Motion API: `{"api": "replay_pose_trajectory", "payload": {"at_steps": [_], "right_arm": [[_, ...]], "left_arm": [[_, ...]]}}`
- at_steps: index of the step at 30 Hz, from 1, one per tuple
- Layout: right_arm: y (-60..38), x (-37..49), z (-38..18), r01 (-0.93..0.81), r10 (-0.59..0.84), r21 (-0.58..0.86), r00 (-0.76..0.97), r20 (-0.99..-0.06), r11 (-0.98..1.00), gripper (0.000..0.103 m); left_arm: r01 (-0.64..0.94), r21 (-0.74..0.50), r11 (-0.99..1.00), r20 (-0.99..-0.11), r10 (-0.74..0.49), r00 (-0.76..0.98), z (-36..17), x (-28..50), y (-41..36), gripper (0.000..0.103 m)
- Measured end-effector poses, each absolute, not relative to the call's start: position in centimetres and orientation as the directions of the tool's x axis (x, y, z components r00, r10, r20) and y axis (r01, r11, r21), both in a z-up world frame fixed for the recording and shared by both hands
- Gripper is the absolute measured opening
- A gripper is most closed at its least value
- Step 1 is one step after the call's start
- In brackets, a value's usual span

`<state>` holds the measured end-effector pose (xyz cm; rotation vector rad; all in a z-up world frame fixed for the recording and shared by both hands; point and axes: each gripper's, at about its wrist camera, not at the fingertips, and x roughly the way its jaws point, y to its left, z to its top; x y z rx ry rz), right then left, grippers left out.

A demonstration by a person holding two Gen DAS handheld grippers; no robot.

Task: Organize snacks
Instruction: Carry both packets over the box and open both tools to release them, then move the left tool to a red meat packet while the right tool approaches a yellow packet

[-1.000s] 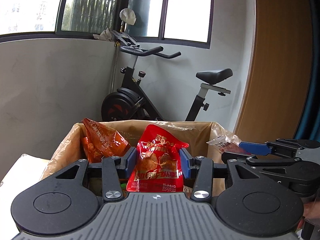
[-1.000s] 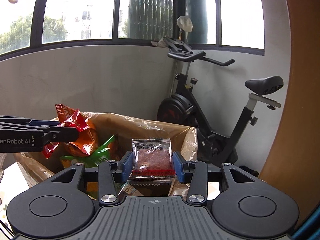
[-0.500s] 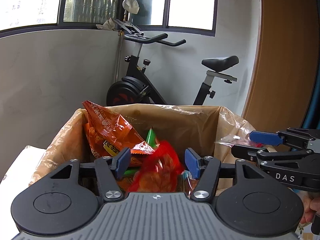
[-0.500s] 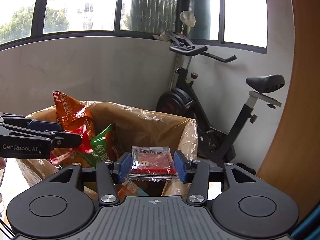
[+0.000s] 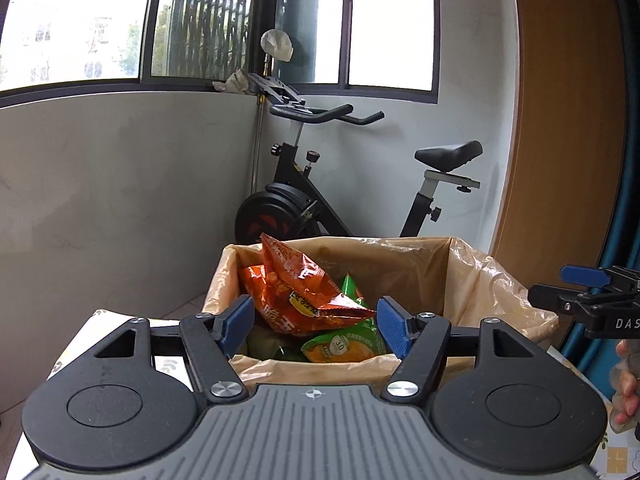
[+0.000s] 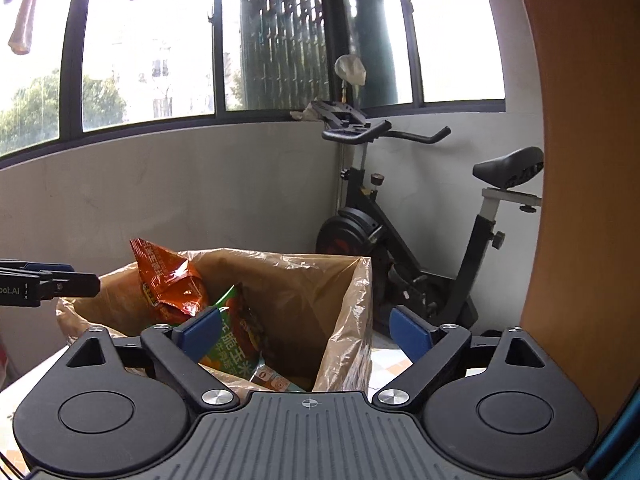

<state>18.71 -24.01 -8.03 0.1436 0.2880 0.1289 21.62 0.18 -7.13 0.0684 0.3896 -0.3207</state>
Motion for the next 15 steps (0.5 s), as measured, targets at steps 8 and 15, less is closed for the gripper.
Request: {"api": "replay_pose_trajectory", "payload": {"at_steps": [8,15], "right_arm": [[-24.0,14.6,-10.3,-0.023,0.057,0.137,0.966,-0.250,0.990,0.103],[-23.1,12.8,-14.5,-0.010,0.055,0.126,0.933,-0.355,0.992,0.103]], "left_arm": [[0.319,-0.068,0.945,-0.398,-0.319,0.860,-9.3,17.4,3.2,0.070],[0.304,-0.092,0.948,-0.466,-0.311,0.828,-13.1,15.9,3.6,0.070]]}}
